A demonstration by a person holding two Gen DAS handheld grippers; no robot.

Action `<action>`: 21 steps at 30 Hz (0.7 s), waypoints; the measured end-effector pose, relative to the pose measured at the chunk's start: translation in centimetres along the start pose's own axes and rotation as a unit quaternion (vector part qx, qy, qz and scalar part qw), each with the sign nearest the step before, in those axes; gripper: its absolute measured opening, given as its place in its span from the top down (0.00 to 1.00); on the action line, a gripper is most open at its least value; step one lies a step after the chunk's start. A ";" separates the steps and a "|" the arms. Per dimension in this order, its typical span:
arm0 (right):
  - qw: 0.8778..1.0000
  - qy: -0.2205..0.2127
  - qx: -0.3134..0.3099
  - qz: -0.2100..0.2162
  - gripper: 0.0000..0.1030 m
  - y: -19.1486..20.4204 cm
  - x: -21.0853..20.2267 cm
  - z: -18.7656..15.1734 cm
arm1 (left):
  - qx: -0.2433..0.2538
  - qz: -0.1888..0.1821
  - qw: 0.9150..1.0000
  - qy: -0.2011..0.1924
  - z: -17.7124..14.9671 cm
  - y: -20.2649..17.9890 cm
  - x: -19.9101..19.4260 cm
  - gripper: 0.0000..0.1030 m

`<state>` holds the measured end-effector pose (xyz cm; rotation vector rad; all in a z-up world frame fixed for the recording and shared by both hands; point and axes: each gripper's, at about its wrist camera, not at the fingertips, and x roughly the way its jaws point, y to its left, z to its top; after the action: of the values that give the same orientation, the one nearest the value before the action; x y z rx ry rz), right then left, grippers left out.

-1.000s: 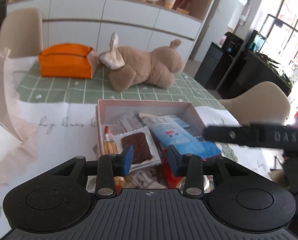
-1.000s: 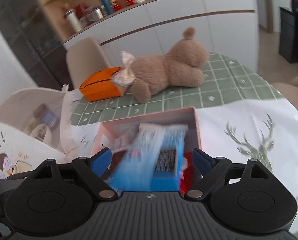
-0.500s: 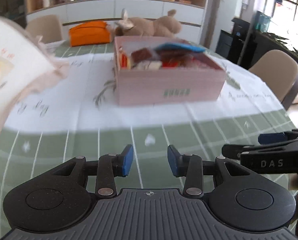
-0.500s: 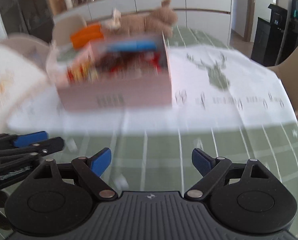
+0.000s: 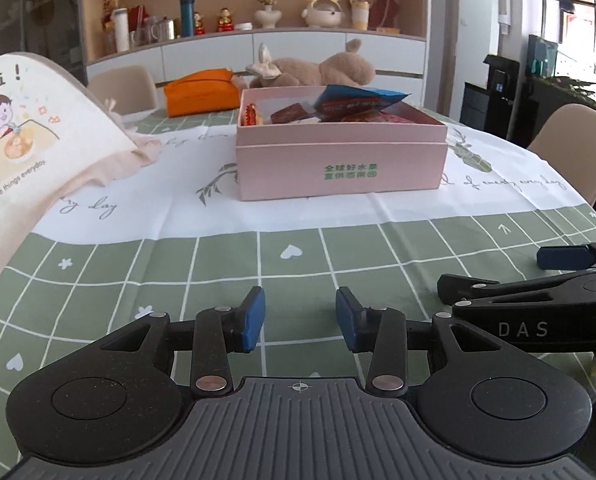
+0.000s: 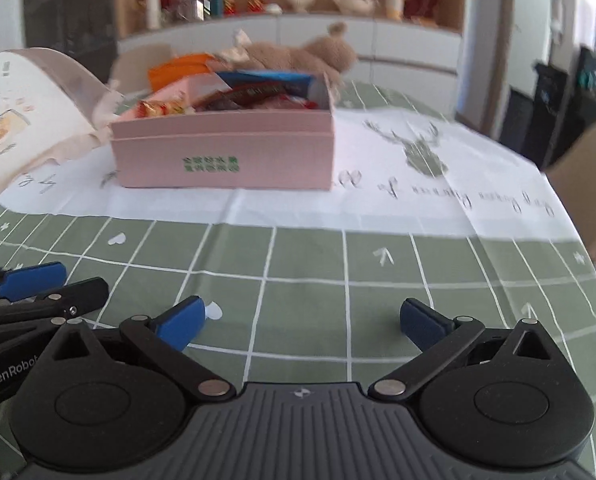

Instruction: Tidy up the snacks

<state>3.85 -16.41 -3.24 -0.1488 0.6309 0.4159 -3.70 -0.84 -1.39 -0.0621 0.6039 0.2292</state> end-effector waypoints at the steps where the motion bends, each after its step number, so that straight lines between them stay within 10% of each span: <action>1: 1.000 0.000 0.002 0.001 0.00 -0.1 0.0 0.0 | -0.001 -0.001 1.000 0.000 0.0 0.1 0.0 0.58; 21: 1.000 0.000 0.002 0.001 0.00 0.0 0.0 0.0 | 0.001 -0.001 1.000 0.001 0.0 0.1 0.1 0.57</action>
<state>3.88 -16.44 -3.20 -0.1455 0.6319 0.4162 -3.69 -0.75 -1.44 -0.0606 0.6051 0.2272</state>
